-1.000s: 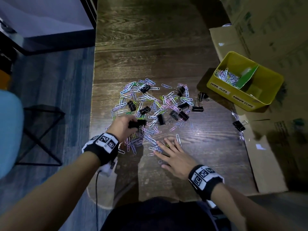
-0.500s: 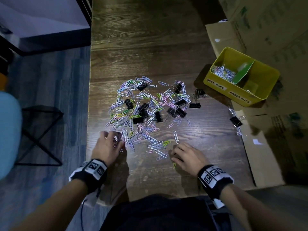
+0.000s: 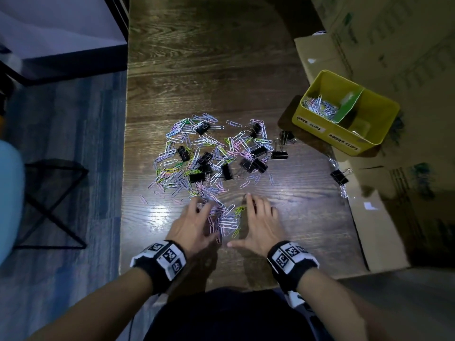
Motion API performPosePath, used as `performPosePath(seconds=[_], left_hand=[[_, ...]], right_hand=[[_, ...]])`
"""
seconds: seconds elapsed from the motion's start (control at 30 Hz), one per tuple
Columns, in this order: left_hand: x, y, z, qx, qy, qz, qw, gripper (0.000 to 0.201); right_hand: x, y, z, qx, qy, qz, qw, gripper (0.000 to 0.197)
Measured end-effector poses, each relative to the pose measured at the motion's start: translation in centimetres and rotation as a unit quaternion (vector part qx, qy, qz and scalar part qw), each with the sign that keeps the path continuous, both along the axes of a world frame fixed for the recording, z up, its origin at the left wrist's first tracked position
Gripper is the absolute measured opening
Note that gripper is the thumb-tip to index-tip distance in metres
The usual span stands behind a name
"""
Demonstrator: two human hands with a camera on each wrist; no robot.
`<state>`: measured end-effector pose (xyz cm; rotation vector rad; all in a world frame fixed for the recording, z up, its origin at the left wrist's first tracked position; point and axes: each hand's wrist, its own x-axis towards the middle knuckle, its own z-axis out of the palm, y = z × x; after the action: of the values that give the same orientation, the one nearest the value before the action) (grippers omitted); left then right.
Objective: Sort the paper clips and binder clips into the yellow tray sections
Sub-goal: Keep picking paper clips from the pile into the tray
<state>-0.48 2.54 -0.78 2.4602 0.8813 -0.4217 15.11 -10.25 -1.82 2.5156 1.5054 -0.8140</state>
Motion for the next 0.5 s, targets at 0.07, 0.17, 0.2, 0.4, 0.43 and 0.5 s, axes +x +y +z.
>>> performPosePath(seconds=[0.07,0.17,0.2,0.4,0.43,0.5], left_hand=[[-0.2,0.4,0.0,0.012,0.046,-0.003,0.999,0.087],[1.4,-0.3,-0.6,-0.003,0.043,-0.031,0.999,0.083],[2.0,-0.7,-0.7,-0.011,0.032,-0.035,0.999,0.080],[4.0,-1.6,-1.0,-0.052,-0.017,-0.039,0.998,0.040],[4.1,-1.4,-1.0,-0.056,-0.029,-0.044,0.997,0.035],[4.2,-1.1,-0.8,-0.056,-0.061,-0.058,0.995,0.030]], right_hand=[[-0.5,0.3,0.1,0.014,0.010,0.006,1.000,0.132],[-1.0,0.7,0.4,0.045,0.066,-0.012,0.997,0.120],[-1.1,0.8,0.4,0.052,0.080,-0.012,0.995,0.113],[-1.0,0.6,0.5,0.099,0.105,0.010,0.990,0.057],[-0.8,0.7,0.6,0.108,0.108,0.011,0.988,0.051],[-0.2,0.8,1.0,0.114,0.114,0.006,0.987,0.043]])
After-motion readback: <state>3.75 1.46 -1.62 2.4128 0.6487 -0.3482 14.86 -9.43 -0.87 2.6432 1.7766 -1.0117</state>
